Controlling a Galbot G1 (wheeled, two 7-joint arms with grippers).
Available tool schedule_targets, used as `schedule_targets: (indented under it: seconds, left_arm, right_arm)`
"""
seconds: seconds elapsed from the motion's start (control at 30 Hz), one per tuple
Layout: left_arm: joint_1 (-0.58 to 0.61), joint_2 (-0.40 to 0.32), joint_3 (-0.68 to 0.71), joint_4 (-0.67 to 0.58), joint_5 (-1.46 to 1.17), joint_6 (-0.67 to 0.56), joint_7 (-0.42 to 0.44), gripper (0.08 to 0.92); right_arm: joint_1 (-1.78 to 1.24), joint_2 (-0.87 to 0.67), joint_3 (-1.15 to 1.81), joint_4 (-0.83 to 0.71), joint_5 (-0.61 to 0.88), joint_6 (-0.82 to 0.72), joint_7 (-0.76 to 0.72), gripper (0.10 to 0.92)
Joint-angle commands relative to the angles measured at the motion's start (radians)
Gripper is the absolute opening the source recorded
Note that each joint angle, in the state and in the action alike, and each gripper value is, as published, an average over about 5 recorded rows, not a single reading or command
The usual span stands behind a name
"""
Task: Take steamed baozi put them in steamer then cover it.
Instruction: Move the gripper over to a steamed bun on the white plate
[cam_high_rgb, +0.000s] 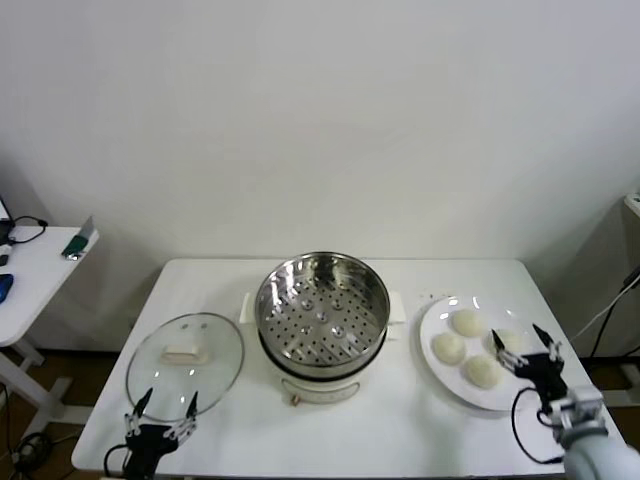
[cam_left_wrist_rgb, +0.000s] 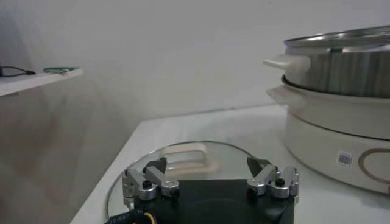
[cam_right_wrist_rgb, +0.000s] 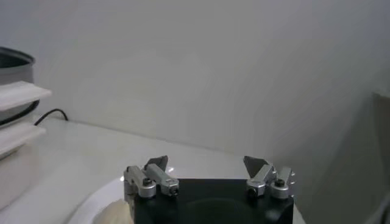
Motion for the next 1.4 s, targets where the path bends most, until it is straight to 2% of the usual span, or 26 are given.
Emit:
schedule_targets:
  seconds: [0.03, 0.27, 0.43, 0.63, 0.83, 1.13, 1.4]
  left_arm:
    - [-0.002, -0.001, 0.000, 0.003, 0.002, -0.002, 0.000, 0.823]
    - [-0.009, -0.002, 0.003, 0.009, 0.007, -0.007, 0.003, 0.823]
    - [-0.015, -0.001, 0.005, 0.016, 0.010, -0.010, 0.006, 0.823]
    - [-0.016, 0.000, 0.002, 0.020, 0.010, -0.012, 0.008, 0.823]
    - [-0.006, -0.005, -0.001, 0.015, 0.011, -0.020, 0.010, 0.823]
    - [-0.002, -0.012, -0.001, 0.008, 0.016, -0.030, 0.014, 0.823]
    - [0.001, -0.015, -0.006, 0.007, 0.018, -0.033, 0.015, 0.823]
  right_arm:
    - [0.451, -0.379, -0.336, -0.174, -0.146, -0.140, -0.354, 0.823]
    - [0.775, -0.512, -0.678, -0.361, -0.296, 0.062, -0.754, 0.823]
    - [1.082, -0.490, -1.004, -0.453, -0.329, 0.178, -0.924, 0.823]
    - [1.430, -0.351, -1.405, -0.583, -0.324, 0.193, -0.987, 0.823]
    - [1.610, -0.213, -1.656, -0.700, -0.268, 0.173, -1.011, 0.823]
    - [1.576, -0.073, -1.695, -0.837, -0.244, 0.127, -1.003, 0.823]
    - [1.494, 0.012, -1.635, -0.951, -0.308, 0.144, -1.008, 0.823]
